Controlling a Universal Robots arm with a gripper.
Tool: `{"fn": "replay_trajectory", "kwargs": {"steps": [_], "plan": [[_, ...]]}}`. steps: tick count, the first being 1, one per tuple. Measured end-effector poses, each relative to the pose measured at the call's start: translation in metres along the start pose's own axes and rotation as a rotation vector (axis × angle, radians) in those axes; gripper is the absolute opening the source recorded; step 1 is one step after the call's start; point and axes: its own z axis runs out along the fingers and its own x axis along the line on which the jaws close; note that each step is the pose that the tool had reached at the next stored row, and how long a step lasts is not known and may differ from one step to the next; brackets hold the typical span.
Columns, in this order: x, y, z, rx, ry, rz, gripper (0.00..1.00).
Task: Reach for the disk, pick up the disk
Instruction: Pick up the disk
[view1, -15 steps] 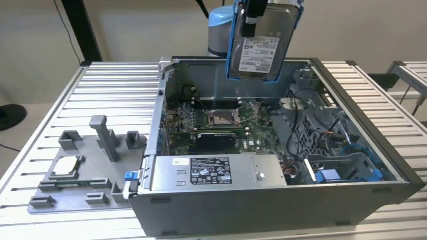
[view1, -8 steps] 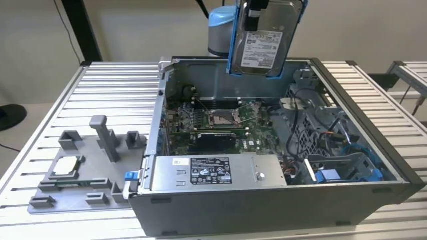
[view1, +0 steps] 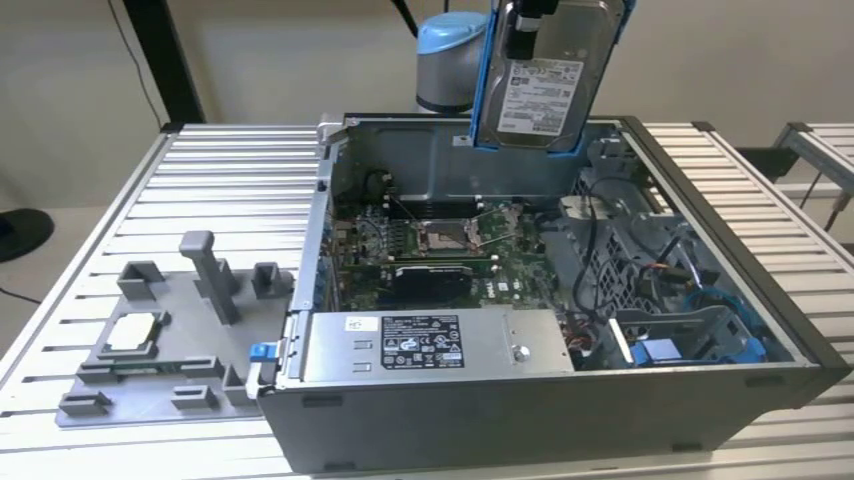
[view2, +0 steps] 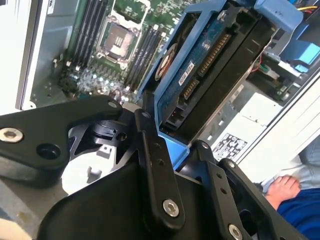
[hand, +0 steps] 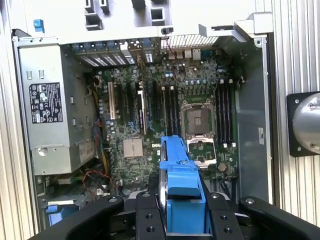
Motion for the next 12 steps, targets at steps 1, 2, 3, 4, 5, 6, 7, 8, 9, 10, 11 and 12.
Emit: {"fn": "replay_trajectory", "kwargs": {"steps": [1, 2, 3, 4, 5, 6, 7, 8, 9, 10, 11, 12], "plan": [[0.0009, -0.0014, -0.0001, 0.0, 0.0002, 0.0, 0.0], [0.0019, -0.0028, -0.0001, 0.0, 0.0004, 0.0, 0.0], [0.0029, -0.0042, -0.0002, 0.0001, 0.0005, 0.0, 0.0], [0.004, -0.0056, -0.0002, 0.0001, 0.0007, 0.0, 0.0], [0.0051, -0.007, -0.0003, 0.0001, 0.0008, 0.0, 0.0], [0.0062, -0.0083, -0.0003, 0.0001, 0.0009, 0.0, 0.0], [0.0072, -0.0096, -0.0004, 0.0001, 0.0011, 0.0, 0.0], [0.0083, -0.011, -0.0006, 0.0001, 0.0015, 0.0, 0.0], [0.0092, -0.0123, -0.0007, 0.0002, 0.0017, 0.0, 0.0], [0.0102, -0.0137, -0.0008, 0.0002, 0.002, 0.0, 0.0], [0.0111, -0.015, -0.0009, 0.0002, 0.0023, 0.0, 0.0], [0.0121, -0.0164, -0.001, 0.0003, 0.0026, 0.0, 0.0]]}}
